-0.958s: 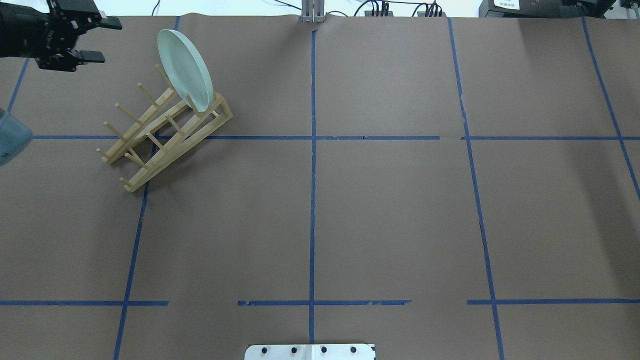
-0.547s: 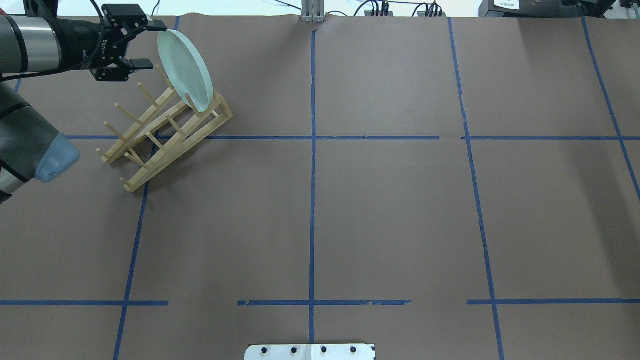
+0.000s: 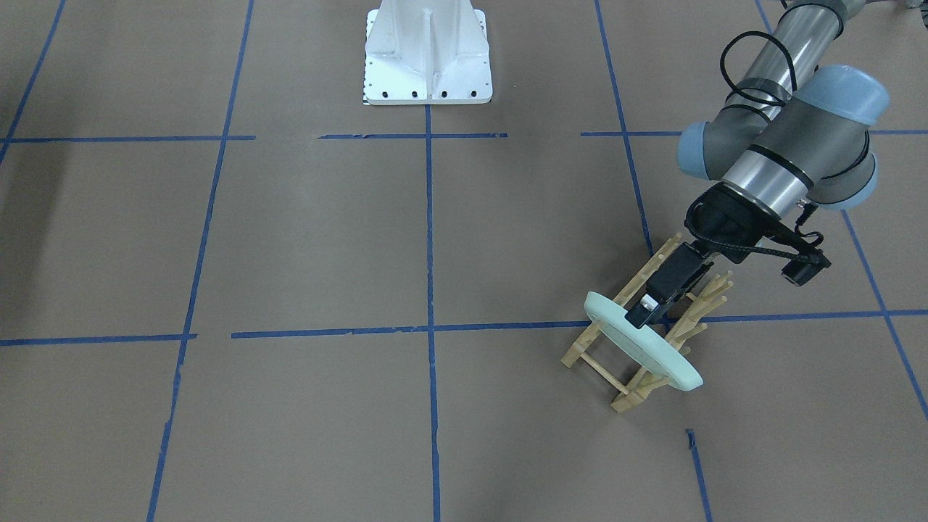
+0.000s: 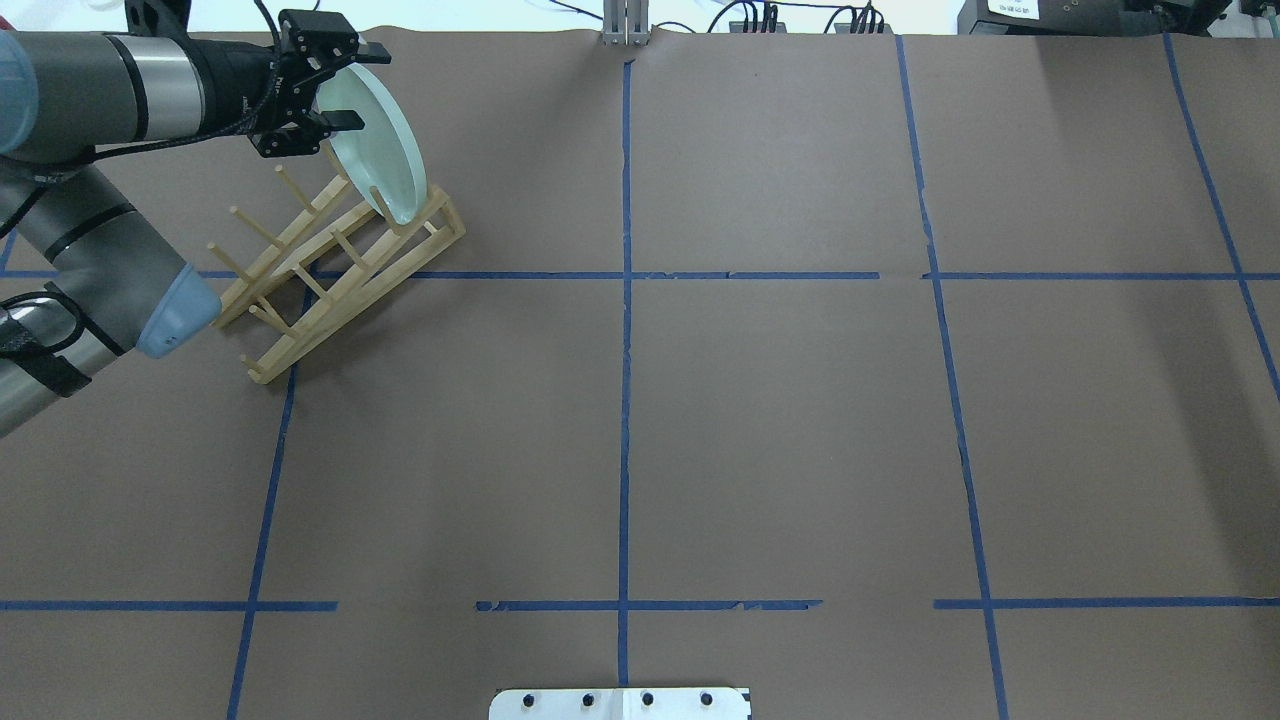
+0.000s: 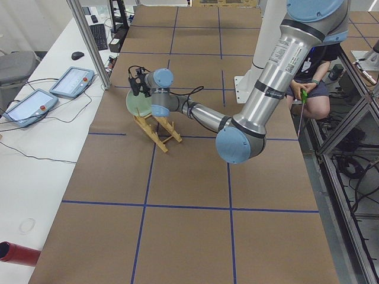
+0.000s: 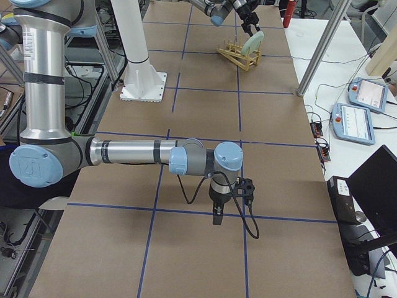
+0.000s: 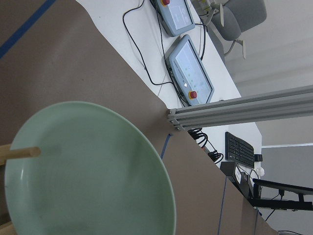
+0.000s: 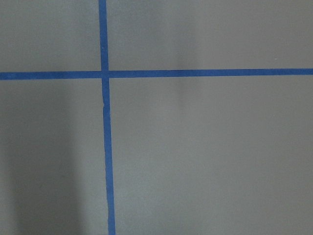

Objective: Place plate on table
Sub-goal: 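Reach the left gripper to the top rim of the pale green plate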

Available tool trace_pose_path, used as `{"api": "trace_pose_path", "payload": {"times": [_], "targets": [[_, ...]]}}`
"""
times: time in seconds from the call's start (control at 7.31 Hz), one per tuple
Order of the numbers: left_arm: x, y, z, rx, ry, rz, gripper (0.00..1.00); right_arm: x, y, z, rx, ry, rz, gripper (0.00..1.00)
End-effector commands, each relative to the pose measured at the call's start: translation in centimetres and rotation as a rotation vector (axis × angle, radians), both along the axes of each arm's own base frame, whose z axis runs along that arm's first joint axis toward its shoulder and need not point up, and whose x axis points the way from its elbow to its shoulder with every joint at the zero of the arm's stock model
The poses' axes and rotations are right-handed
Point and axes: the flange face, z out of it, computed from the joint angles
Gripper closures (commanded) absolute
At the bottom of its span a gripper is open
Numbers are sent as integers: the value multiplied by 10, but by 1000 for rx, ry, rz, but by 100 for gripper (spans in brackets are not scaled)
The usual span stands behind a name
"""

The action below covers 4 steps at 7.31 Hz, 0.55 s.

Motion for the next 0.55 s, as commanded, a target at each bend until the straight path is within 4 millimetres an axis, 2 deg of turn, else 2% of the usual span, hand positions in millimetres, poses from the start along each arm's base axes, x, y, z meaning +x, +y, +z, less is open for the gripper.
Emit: {"api": "trace_pose_path", "payload": {"times": [0.0,0.14,0.41], "targets": [[3,-2,0,-4,-1,-3,43,0,0,0,0,0,0,0],[3,-2,0,-3,-2,-3,54,0,0,0,0,0,0,0],[3,-4,3,-5,-7,-3,67,0,0,0,0,0,0,0]]}}
